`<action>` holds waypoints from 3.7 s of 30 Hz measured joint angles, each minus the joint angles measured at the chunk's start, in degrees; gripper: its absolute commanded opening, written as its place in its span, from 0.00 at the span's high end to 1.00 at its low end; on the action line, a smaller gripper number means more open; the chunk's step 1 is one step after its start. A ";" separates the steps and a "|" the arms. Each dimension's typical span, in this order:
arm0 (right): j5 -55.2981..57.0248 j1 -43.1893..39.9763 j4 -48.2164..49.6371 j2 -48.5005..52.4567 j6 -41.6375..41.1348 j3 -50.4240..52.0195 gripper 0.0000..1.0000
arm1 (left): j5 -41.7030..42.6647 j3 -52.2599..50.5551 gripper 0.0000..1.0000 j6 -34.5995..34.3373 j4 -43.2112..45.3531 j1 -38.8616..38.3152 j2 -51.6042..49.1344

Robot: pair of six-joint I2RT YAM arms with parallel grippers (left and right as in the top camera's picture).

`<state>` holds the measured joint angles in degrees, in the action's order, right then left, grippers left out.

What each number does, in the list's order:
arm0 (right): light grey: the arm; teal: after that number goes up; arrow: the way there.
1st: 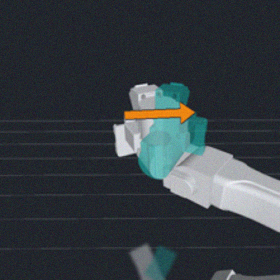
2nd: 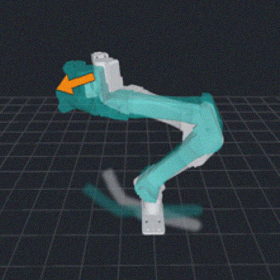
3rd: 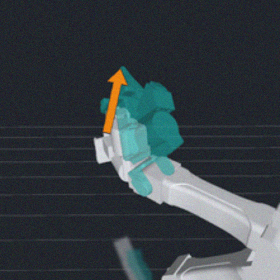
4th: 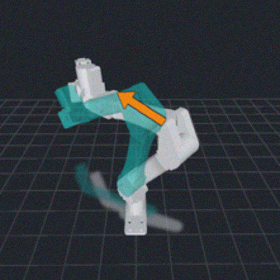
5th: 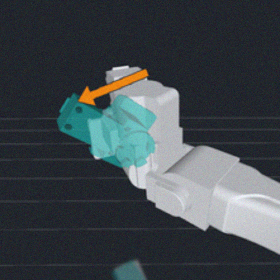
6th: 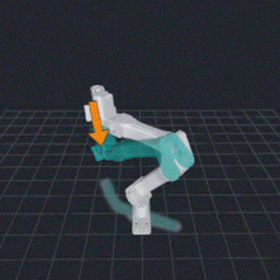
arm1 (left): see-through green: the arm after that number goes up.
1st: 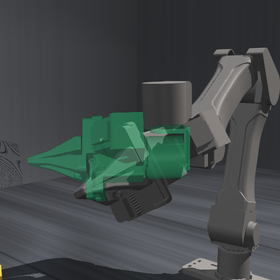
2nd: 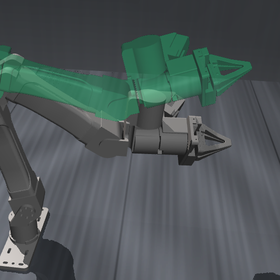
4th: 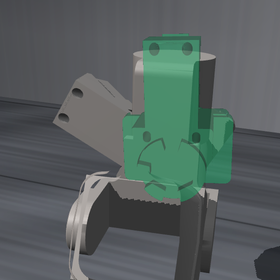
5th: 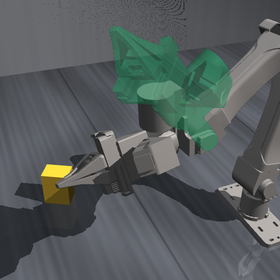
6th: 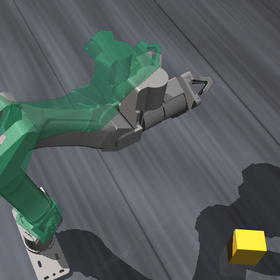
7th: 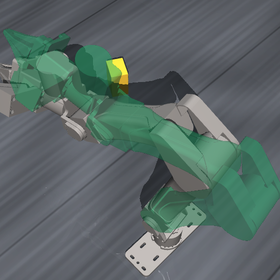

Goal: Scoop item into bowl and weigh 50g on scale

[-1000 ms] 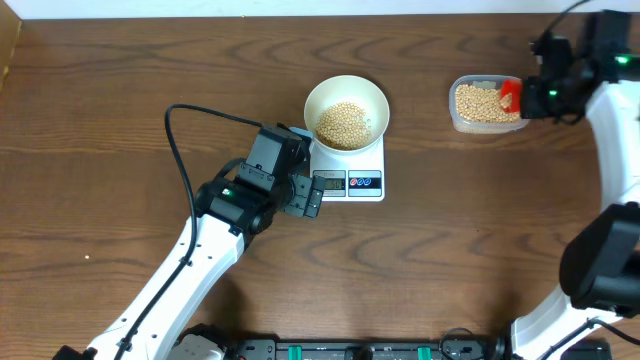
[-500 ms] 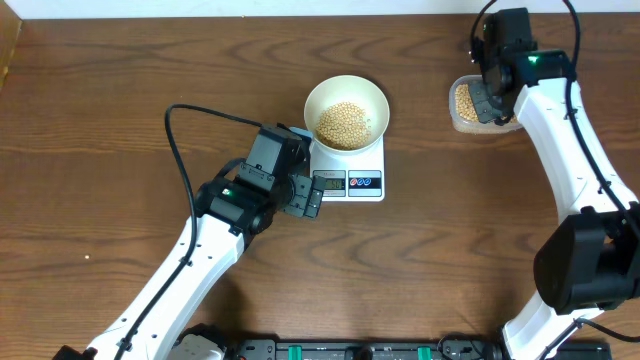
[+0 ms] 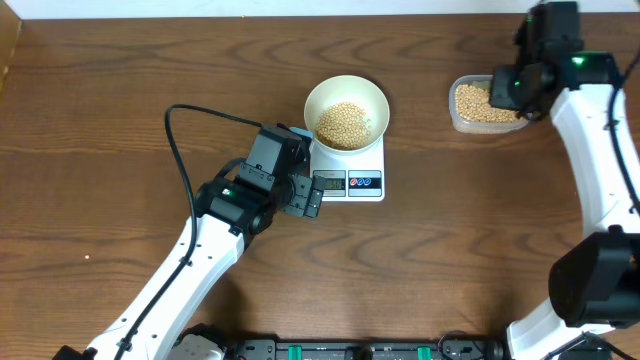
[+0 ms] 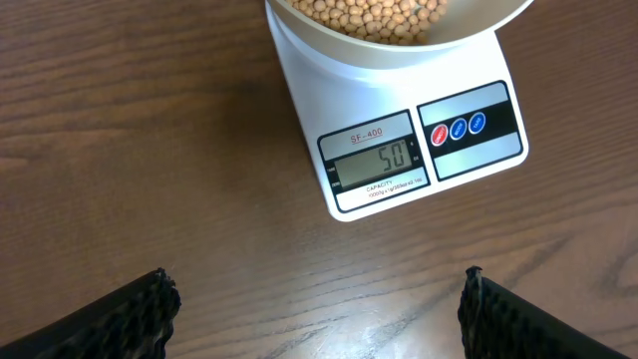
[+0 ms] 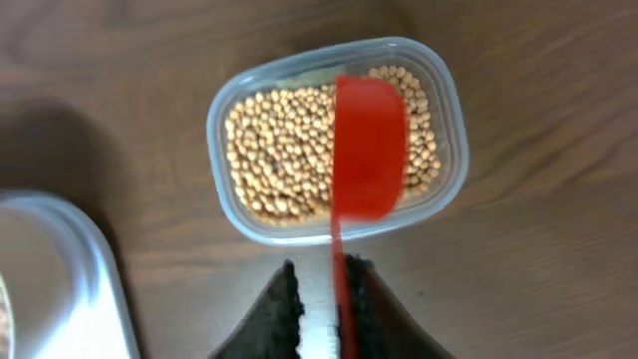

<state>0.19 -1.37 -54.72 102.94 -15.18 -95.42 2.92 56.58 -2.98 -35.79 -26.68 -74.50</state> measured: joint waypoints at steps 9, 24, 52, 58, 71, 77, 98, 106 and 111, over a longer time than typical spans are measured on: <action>-9.07 -3.43 2.32 1.42 -8.76 2.16 0.45 | 0.00 0.02 0.08 0.00 -0.02 0.00 0.00; -12.83 -3.56 8.37 1.70 -10.36 7.56 0.36 | 0.00 0.00 0.08 0.00 -0.02 0.00 0.00; -20.28 -8.57 -0.76 1.55 2.21 8.87 0.01 | 0.00 0.02 0.08 0.00 -0.02 0.00 0.00; -25.35 -8.57 -1.60 -4.50 11.32 8.31 0.01 | 0.00 0.00 0.08 0.00 -0.02 0.00 0.00; -24.85 -8.57 -6.40 -28.92 15.02 6.43 0.01 | 0.00 0.00 0.08 0.00 -0.02 0.00 0.00; -24.61 -8.57 -6.64 -30.36 15.06 6.43 0.01 | 0.00 0.02 0.08 0.00 -0.02 0.00 0.00; -22.14 -5.05 -1.75 -34.73 24.26 13.00 0.01 | 0.02 0.00 0.08 0.00 -0.04 0.00 0.00; -19.78 -1.33 18.80 -50.18 25.00 35.80 0.01 | 0.00 -0.11 0.08 -0.02 -0.02 0.00 0.00; -17.99 -0.07 30.01 -60.17 25.16 50.99 0.01 | 0.00 -0.13 0.08 0.00 -0.02 0.00 0.00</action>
<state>-17.80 -1.43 -24.71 42.76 9.98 -44.42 2.92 56.45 -2.98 -35.81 -26.68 -74.50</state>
